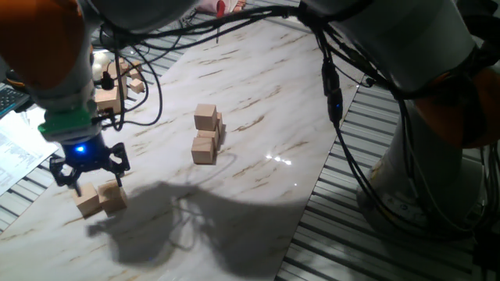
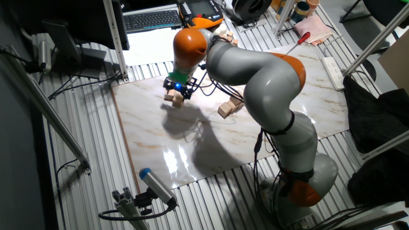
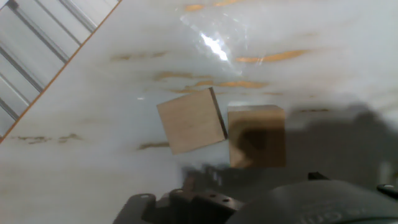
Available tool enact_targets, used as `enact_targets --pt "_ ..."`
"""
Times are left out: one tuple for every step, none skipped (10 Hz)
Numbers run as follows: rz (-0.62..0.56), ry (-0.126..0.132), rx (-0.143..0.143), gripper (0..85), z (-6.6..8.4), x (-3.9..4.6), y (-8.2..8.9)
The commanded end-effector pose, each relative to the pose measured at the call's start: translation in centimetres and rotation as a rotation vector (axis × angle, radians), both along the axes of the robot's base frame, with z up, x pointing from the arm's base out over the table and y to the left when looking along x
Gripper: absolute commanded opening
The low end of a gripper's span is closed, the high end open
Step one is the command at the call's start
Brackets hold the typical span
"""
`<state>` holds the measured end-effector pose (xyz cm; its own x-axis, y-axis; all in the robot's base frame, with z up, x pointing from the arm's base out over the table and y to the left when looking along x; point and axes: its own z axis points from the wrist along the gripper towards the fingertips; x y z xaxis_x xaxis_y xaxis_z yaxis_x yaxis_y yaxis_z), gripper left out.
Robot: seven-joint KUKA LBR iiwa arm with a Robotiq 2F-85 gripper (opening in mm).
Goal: Stack the blocks into a pyramid shape
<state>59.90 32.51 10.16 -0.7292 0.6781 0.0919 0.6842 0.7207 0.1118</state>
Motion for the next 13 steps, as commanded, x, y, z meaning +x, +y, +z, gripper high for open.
enact_targets --pt "-0.001 -0.001 0.002 85.0 -0.3 0.11 0.0" --pt "0.001 -0.002 0.004 85.0 -0.6 0.27 0.0" --pt "0.008 -0.003 0.003 85.0 -1.0 0.45 -0.1" --pt "0.012 -0.003 0.002 85.0 -1.3 0.58 -0.1" --pt "0.015 -0.002 -0.003 85.0 -1.5 0.69 0.0" --pt "0.022 -0.001 -0.017 85.0 -1.8 0.75 0.0" --pt "0.032 -0.004 -0.025 85.0 -2.2 0.78 -0.1" --pt "0.032 -0.007 -0.028 85.0 -2.5 0.79 0.0" --pt "0.034 -0.01 -0.041 85.0 -2.9 0.7 0.1" --pt "0.039 -0.011 -0.056 85.0 -3.1 0.65 0.2" --pt "0.045 -0.013 -0.055 85.0 -3.4 0.72 0.0" --pt "0.049 -0.015 -0.057 85.0 -3.8 0.87 -0.2" --pt "0.051 -0.018 -0.06 85.0 -4.2 1.01 -0.3"
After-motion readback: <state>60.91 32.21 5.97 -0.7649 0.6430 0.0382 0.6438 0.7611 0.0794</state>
